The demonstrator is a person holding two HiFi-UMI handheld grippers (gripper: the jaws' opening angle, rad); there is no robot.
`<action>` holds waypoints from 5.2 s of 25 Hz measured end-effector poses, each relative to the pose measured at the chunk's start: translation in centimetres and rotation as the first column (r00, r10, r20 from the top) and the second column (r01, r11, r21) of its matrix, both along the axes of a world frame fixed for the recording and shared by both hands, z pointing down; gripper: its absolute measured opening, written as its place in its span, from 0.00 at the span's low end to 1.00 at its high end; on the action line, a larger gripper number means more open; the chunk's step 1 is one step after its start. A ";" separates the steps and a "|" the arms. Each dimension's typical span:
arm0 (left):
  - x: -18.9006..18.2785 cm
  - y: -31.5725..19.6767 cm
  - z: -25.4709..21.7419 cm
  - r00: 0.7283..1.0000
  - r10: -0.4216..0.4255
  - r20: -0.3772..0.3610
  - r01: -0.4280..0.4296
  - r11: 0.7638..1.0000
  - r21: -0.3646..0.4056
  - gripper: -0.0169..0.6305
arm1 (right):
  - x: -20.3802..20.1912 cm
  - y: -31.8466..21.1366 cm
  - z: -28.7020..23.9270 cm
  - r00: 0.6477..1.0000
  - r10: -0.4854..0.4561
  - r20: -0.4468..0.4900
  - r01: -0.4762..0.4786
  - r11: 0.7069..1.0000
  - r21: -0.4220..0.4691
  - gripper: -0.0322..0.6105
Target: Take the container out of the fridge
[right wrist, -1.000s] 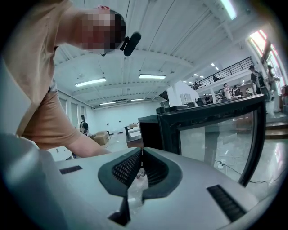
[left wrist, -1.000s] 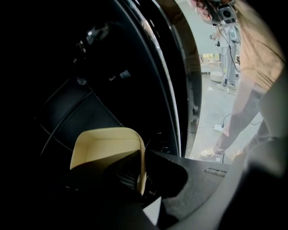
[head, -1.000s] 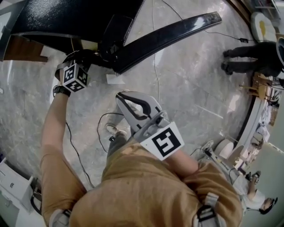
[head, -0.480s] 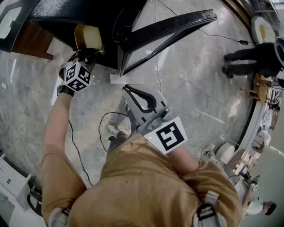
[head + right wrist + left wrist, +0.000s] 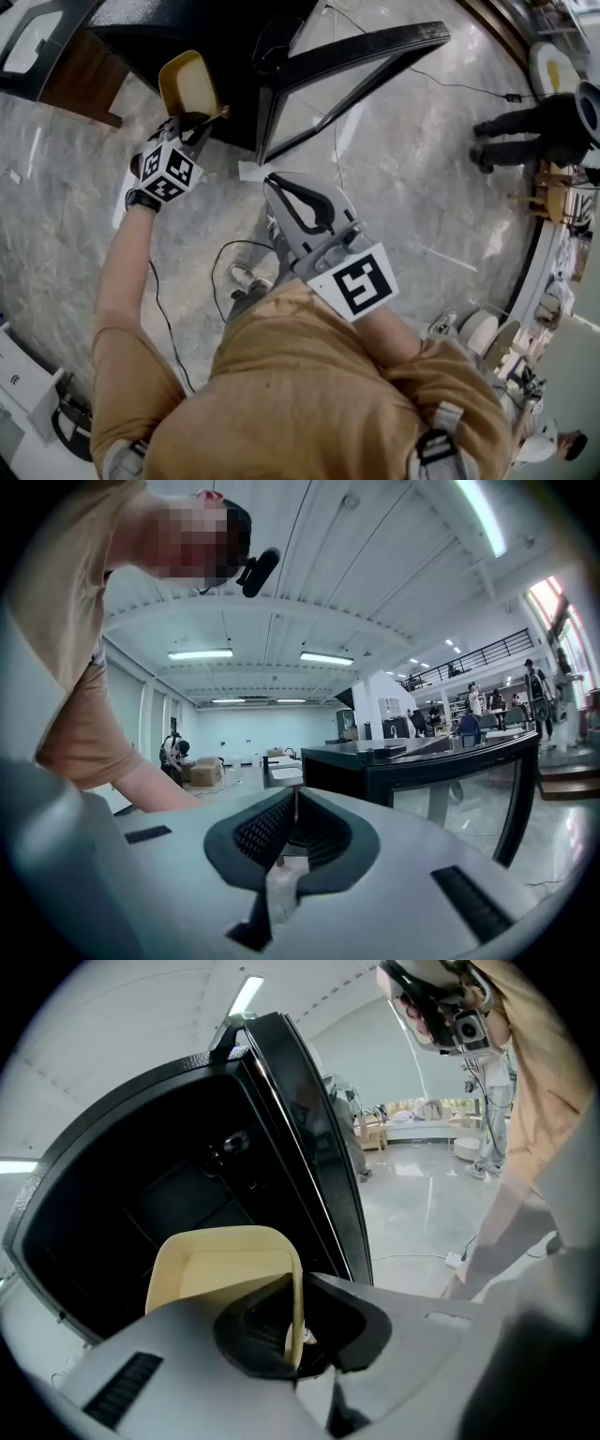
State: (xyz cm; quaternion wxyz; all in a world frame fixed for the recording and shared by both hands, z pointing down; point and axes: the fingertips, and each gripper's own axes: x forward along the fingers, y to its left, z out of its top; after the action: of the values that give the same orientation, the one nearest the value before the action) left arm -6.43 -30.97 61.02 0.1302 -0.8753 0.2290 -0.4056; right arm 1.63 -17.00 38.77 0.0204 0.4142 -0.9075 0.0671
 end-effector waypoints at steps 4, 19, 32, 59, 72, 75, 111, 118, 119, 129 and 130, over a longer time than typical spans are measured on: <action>-0.4 1.3 -1.6 0.998 -0.040 -0.037 0.040 0.999 0.000 0.05 | 0.4 1.4 -1.1 1.000 -0.001 0.000 0.001 1.000 0.022 0.06; -3.5 6.8 -7.8 0.959 -0.176 -0.223 0.188 0.982 0.033 0.05 | -0.2 4.4 -4.5 1.000 -0.005 0.003 0.005 0.995 0.096 0.06; -8.0 12.3 -13.6 0.856 -0.336 -0.394 0.378 0.925 0.032 0.05 | -1.0 7.4 -6.8 0.999 -0.041 0.002 0.041 0.988 0.147 0.06; -12.2 22.3 -27.0 0.663 -0.346 -0.664 0.513 0.856 0.067 0.05 | 1.3 8.8 -9.7 1.000 -0.020 -0.005 0.021 0.978 0.206 0.06; -15.8 26.3 -28.8 0.557 -0.386 -0.735 0.596 0.803 0.031 0.05 | 1.2 8.2 -9.7 0.999 -0.025 -0.020 0.029 0.979 0.204 0.06; -16.4 27.0 -29.1 0.552 -0.383 -0.741 0.597 0.802 0.030 0.05 | 1.1 8.1 -9.9 0.999 -0.024 -0.023 0.028 0.978 0.204 0.06; -25.1 32.9 -36.5 0.342 -0.321 -0.883 0.811 0.575 0.105 0.05 | 1.4 4.3 -13.0 0.999 0.028 -0.040 -0.017 0.967 0.253 0.06; -25.7 32.8 -37.4 0.342 -0.312 -0.887 0.826 0.549 0.126 0.05 | 1.7 3.8 -13.1 0.999 0.042 -0.031 -0.033 0.970 0.242 0.06; -25.8 32.7 -37.5 0.340 -0.309 -0.888 0.828 0.545 0.127 0.05 | 1.8 3.6 -13.2 0.999 0.044 -0.032 -0.035 0.970 0.243 0.06; -25.7 33.3 -37.9 0.330 -0.325 -0.886 0.850 0.511 0.129 0.05 | 3.0 2.2 -13.4 0.996 0.056 -0.075 -0.034 0.965 0.259 0.06; -25.8 33.2 -37.8 0.328 -0.327 -0.886 0.851 0.509 0.127 0.05 | 3.0 2.1 -13.4 0.995 0.057 -0.077 -0.035 0.966 0.257 0.06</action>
State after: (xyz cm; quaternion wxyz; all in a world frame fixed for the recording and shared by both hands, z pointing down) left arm -32.19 2.19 23.19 0.1093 -0.7062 0.6940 0.0879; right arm 4.63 -14.95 25.35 0.0032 0.4367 -0.8971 -0.0671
